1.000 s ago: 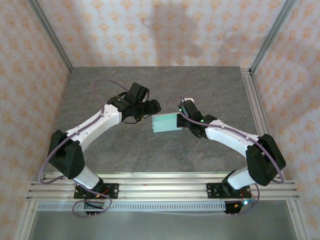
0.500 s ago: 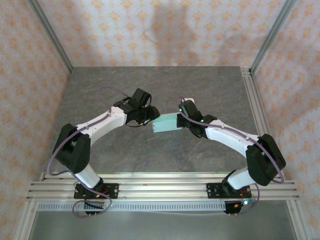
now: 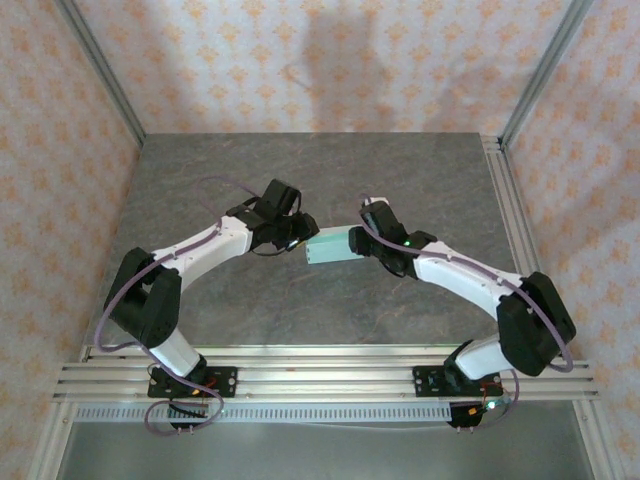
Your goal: Fold the paper box
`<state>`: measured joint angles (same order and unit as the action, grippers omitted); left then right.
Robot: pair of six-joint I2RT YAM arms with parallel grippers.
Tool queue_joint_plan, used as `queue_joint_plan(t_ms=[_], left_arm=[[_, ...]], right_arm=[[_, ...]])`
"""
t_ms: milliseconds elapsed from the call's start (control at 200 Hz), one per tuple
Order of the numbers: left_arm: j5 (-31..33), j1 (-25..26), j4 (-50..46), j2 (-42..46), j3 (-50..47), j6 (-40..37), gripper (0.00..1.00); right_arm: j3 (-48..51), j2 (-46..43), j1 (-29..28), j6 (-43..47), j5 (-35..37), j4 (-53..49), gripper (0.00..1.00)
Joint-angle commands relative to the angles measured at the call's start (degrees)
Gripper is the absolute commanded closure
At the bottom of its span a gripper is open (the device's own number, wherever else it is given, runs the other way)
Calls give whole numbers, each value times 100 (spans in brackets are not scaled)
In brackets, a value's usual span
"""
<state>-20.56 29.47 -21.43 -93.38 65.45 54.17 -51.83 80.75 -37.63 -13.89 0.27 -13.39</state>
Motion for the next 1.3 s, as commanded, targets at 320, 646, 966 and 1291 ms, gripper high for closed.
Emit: queue_joint_plan(t_ms=[320, 646, 966, 1291], left_arm=[[223, 12, -458, -153, -238, -30, 62], [226, 21, -409, -140, -393, -47, 62], [225, 14, -431, -40, -412, -171, 46], [199, 14, -650, 356, -217, -324, 21]], right_arm=[[201, -499, 333, -665, -451, 718, 28], [17, 405, 585, -926, -837, 588, 35], [312, 573, 593, -1116, -780, 661, 61], [269, 690, 596, -1086, -645, 531, 63]])
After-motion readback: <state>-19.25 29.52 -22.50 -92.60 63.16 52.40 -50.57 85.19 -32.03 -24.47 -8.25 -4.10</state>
